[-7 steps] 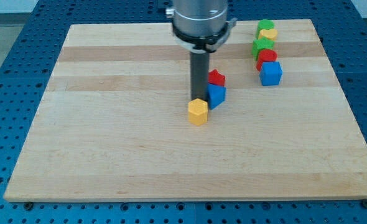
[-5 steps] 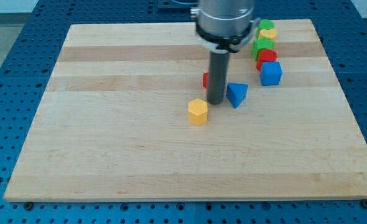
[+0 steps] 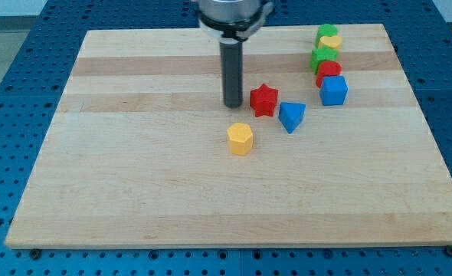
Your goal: Push red star and blue triangle towards blue cube
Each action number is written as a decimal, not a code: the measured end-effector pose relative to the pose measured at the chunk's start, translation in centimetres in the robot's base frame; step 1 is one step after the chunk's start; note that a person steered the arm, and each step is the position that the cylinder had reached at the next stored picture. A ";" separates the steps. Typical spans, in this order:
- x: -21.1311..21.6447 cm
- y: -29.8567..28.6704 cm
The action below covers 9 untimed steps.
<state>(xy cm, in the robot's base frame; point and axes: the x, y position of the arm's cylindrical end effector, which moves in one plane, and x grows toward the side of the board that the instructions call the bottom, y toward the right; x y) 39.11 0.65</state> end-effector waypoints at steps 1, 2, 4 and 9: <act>0.0 1.9; 1.1 2.9; 4.1 6.8; 1.2 4.0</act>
